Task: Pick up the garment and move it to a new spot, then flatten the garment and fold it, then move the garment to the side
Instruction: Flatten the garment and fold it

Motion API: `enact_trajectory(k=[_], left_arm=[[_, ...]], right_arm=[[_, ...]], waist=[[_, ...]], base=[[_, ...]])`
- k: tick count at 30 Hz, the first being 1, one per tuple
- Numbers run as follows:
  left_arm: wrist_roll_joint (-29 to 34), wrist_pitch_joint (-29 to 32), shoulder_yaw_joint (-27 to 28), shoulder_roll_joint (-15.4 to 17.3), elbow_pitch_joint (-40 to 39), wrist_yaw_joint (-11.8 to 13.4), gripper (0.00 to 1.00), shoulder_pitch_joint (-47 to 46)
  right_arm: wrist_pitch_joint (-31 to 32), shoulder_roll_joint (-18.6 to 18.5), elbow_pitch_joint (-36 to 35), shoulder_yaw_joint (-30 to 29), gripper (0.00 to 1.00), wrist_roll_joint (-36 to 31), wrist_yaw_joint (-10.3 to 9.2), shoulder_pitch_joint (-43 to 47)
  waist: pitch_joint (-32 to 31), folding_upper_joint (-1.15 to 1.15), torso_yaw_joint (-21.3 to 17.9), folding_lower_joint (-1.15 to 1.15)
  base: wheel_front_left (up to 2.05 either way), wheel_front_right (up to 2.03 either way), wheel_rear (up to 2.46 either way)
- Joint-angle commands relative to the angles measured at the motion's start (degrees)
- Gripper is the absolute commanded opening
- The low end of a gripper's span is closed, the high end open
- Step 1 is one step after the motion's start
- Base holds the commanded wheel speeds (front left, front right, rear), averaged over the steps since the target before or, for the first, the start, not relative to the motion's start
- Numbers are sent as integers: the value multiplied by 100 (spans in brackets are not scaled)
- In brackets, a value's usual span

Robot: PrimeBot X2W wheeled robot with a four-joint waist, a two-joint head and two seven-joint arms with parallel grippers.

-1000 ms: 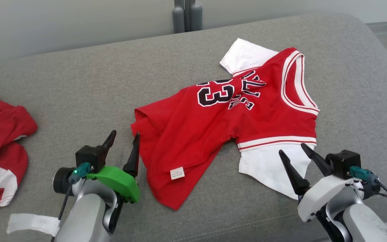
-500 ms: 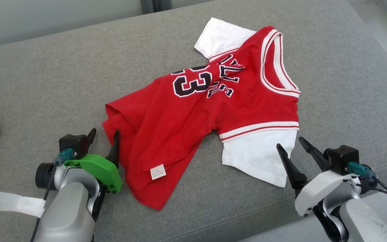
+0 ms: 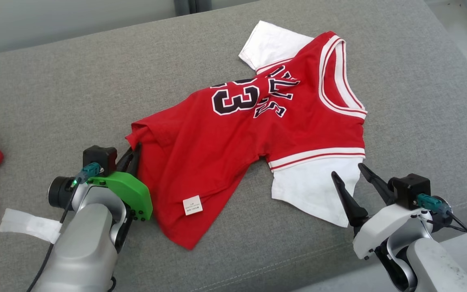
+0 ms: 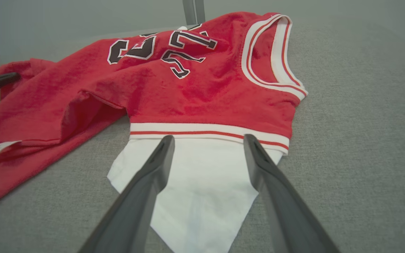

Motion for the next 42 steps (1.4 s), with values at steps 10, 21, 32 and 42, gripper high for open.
enact_trajectory(k=[10, 21, 32, 42], left_arm=[[142, -23, -447, 625, -202, -13, 0, -958], [27, -24, -516, 805, -188, -9, 0, -979], [176, -24, 65, 582, -911, 455, 100, -186], [313, -17, 332, 238, -1212, 306, 100, 543]], right_arm=[[-191, 74, 184, 110, 100, -23, 0, -191], [-351, 161, 460, 188, 100, 12, 0, -265], [-391, 92, 600, 127, 100, 72, 0, -176], [-279, 34, 519, 108, 100, 53, 0, -82]], waist=[[10, 0, 7, 0], [-20, 0, -160, 0], [-215, 0, 147, 0], [-393, 0, 541, 0]], base=[[0, 0, 0], [0, 0, 0], [0, 0, 0], [0, 0, 0]])
